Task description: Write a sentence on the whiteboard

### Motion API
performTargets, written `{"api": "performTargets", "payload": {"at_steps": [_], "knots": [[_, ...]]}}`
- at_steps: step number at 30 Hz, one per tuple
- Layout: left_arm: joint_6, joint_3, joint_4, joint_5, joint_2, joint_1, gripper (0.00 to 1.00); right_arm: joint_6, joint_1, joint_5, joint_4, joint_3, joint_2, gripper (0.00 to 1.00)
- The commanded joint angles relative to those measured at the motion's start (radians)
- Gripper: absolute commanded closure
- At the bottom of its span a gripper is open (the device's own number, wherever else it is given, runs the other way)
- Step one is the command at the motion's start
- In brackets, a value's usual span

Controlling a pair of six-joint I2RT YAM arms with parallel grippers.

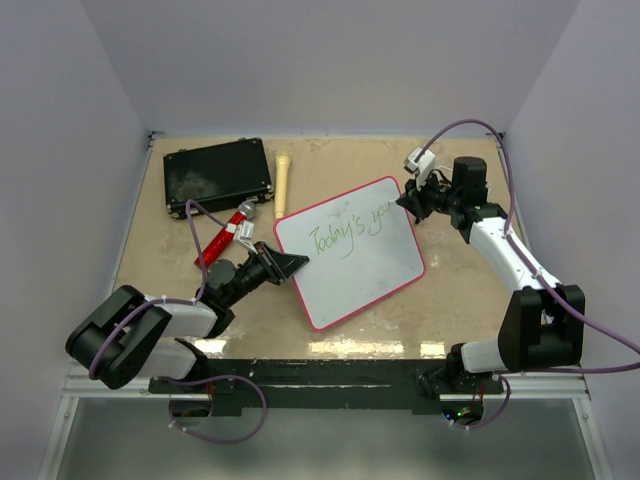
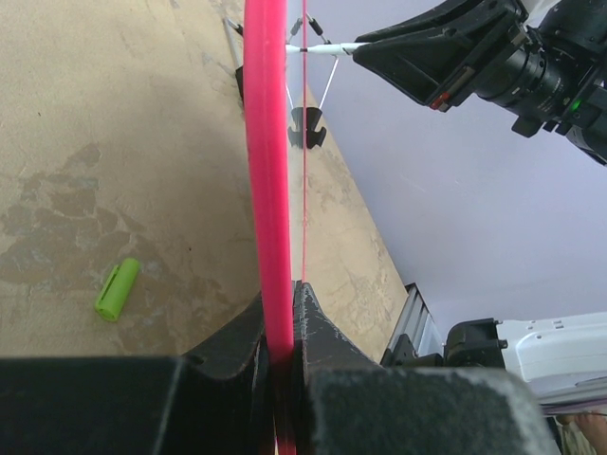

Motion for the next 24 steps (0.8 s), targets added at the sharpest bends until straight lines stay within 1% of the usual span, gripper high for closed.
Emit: {"api": "performTargets", "payload": {"at_steps": [1, 9, 13, 18, 24], "knots": [[0.076, 0.03, 0.074, 0.037, 0.004, -0.006, 1.0, 0.016, -0.001, -0.002, 0.055, 0.013, -0.017, 1.0], [0.075, 0.027, 0.085, 0.037, 0.011, -0.006, 1.0, -0.082, -0.004, 0.004, -0.081, -0.001, -0.03, 1.0], [0.073, 0.025, 0.091, 0.037, 0.012, -0.006, 1.0, -0.099, -0.009, 0.019, -0.135, -0.002, -0.033, 1.0], [0.072, 0.024, 0.094, 0.037, 0.016, -0.006, 1.0, -0.075, -0.018, 0.081, -0.098, 0.011, -0.045, 1.0], [0.072, 0.021, 0.092, 0.037, 0.013, -0.006, 1.0, -0.023, -0.026, 0.022, -0.071, 0.073, -0.085, 1.0]]}}
